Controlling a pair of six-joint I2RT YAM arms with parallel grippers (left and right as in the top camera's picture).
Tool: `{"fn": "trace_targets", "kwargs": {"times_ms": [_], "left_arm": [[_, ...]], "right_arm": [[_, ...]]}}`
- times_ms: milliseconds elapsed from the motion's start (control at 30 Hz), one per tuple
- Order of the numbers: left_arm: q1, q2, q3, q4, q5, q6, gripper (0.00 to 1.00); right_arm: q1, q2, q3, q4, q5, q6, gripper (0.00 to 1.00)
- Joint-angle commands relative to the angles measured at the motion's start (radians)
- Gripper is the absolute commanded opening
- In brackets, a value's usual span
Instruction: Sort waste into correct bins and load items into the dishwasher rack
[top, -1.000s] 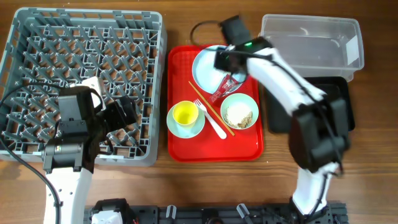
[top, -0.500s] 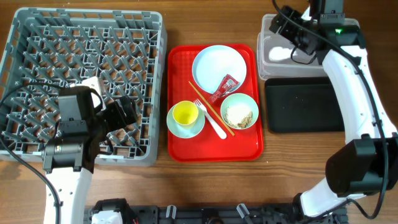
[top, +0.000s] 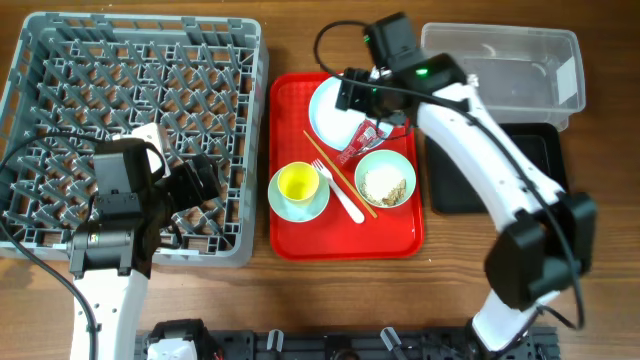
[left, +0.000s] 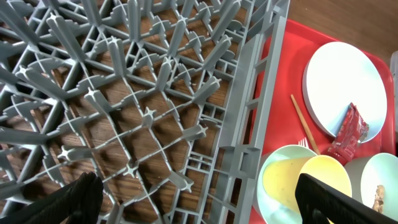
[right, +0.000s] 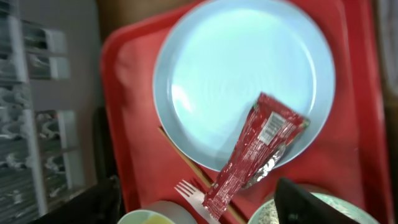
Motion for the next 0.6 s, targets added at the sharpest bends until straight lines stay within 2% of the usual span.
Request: {"fn": "trace_targets", "kwargs": {"times_ms": [0, 333, 500, 567], "left_arm": [[-0.007, -0.002, 0.020, 0.002, 0.001, -0.012, 1.00], [-0.007, -0.002, 0.020, 0.002, 0.001, -0.013, 1.00], [-0.007, -0.002, 0.020, -0.002, 0.001, -0.012, 1.00], [-0.007, -0.002, 0.020, -0.002, 0.001, -0.012, 1.00]], "right_arm": [[0.017, 0.098, -0.014, -0.004, 0.036, 0.086, 0.77], [0.018, 0.254, -0.014, 0.014, 0.037, 0.130, 0.73], [0.019, 0.257, -0.014, 0.006, 0.037, 0.131, 0.53], [0.019, 0.257, -0.014, -0.001, 0.037, 0.132, 0.38]]}}
